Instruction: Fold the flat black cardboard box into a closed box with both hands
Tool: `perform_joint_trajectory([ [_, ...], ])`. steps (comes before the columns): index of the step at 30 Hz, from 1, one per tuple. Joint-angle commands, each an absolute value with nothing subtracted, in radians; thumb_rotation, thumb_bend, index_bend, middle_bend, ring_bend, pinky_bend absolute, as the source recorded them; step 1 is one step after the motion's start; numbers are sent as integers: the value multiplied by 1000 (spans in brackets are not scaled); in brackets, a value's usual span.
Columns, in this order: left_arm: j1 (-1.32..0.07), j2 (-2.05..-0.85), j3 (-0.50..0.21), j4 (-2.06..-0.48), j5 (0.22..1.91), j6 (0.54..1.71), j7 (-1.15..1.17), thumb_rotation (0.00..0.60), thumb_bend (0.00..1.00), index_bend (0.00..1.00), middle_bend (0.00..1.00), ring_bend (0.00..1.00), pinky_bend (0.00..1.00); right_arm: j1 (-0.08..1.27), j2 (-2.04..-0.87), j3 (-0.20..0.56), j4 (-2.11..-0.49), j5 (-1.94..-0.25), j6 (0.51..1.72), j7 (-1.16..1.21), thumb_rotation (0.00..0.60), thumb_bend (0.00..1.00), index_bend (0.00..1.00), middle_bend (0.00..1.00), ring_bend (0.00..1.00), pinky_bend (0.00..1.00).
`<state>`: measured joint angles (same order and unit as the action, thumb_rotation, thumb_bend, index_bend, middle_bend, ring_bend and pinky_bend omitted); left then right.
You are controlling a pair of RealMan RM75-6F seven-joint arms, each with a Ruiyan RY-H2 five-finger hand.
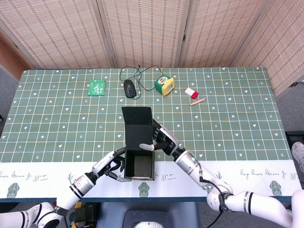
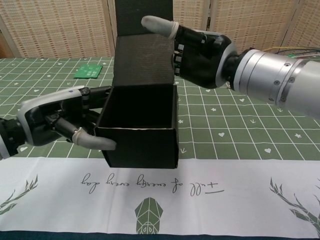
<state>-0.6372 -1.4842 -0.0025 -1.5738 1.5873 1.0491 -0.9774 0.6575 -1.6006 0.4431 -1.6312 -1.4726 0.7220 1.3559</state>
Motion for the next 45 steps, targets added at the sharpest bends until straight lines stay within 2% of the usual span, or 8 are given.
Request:
perform_joint_trajectory([
  [1, -643, -1470, -2, -1577, 1579, 1038, -1004, 600, 65, 285, 289, 684, 958, 672, -1570, 379, -1616, -1615, 827, 1365, 600, 0, 0, 0, 24, 223],
  [6, -648, -1452, 0, -1581, 1575, 1029, -1023, 600, 65, 285, 289, 684, 958, 696, -1523, 311, -1617, -1735, 908, 1214, 600, 0, 0, 0, 24, 223],
  [11, -650, -1438, 2, -1589, 1567, 1020, -1046, 600, 65, 283, 289, 684, 958, 712, -1465, 259, -1646, -1802, 937, 987, 600, 0, 0, 0, 24, 210],
  [18, -656, -1430, 1, -1588, 1557, 1004, -1044, 600, 66, 279, 289, 684, 958, 762, -1382, 217, -1731, -1837, 882, 656, 600, 0, 0, 0, 24, 187],
  [25, -657, -1422, -4, -1586, 1534, 988, -1037, 600, 65, 273, 289, 683, 958, 808, -1295, 174, -1823, -1839, 815, 471, 600, 0, 0, 0, 24, 185],
  [34, -647, -1452, -23, -1573, 1484, 986, -929, 600, 65, 270, 289, 683, 958, 867, -1281, 183, -1861, -1716, 742, 354, 600, 0, 0, 0, 24, 185],
  [38, -640, -1480, -41, -1573, 1435, 979, -860, 600, 65, 269, 289, 683, 959, 892, -1315, 197, -1849, -1622, 704, 276, 600, 0, 0, 29, 39, 186],
  [45, -622, -1557, -85, -1538, 1336, 984, -754, 600, 65, 269, 289, 683, 961, 906, -1403, 220, -1796, -1460, 721, 36, 600, 0, 0, 105, 117, 210],
])
